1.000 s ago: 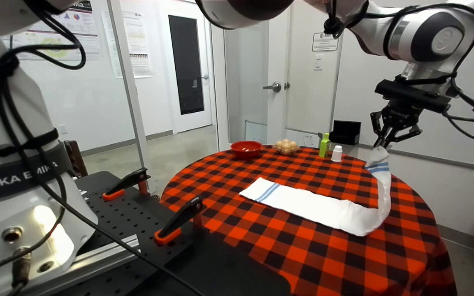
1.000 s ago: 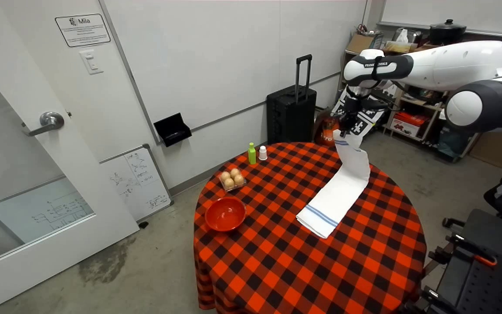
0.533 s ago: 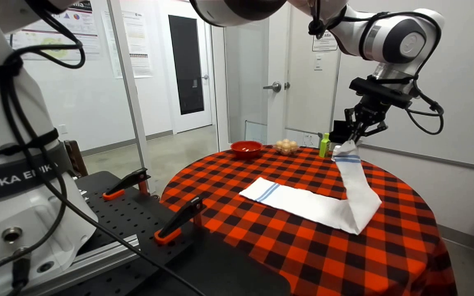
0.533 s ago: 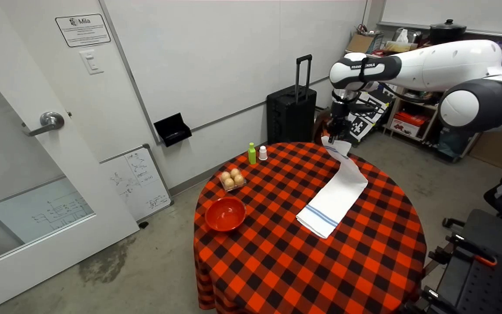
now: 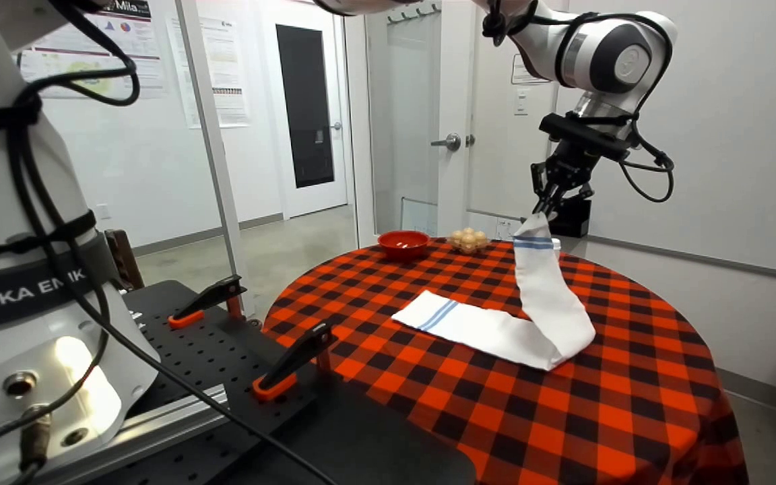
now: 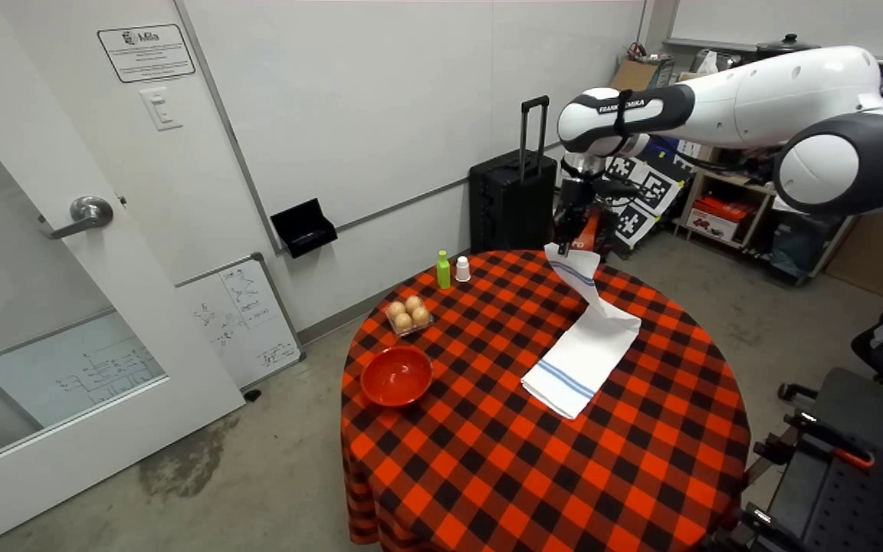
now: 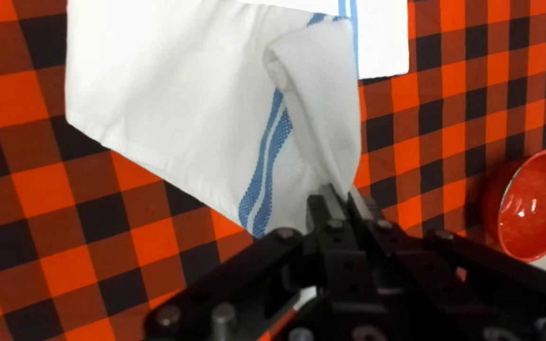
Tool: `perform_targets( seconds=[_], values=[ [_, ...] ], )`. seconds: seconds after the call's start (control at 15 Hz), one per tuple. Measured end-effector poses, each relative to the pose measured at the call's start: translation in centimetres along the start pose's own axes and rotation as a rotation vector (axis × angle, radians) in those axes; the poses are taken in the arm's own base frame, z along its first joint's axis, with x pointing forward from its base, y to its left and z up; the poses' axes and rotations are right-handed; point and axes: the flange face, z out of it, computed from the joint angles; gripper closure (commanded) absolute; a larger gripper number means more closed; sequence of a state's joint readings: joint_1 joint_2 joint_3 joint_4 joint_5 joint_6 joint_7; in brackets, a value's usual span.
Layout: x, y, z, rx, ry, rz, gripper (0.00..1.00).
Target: Fold the white towel two times over
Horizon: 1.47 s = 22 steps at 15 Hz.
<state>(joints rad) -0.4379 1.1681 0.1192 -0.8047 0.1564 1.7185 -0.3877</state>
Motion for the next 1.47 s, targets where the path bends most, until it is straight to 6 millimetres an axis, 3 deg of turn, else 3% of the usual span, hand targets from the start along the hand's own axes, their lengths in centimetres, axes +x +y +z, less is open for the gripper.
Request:
perform_targets(
  seconds=[0.6, 0.87, 1.13, 1.47],
  values=[
    [-3.6, -0.9, 0.7, 0.06, -0.143, 0.013, 0.99],
    [-4.3, -2.3, -1.8, 0.105, -0.115, 0.01, 0.99],
    [-4.8, -2.2, -5.1, 0.135, -0.057, 0.024, 0.99],
    [-5.3, -1.2, -6.1, 0.155, -0.03, 0.052, 0.99]
  ],
)
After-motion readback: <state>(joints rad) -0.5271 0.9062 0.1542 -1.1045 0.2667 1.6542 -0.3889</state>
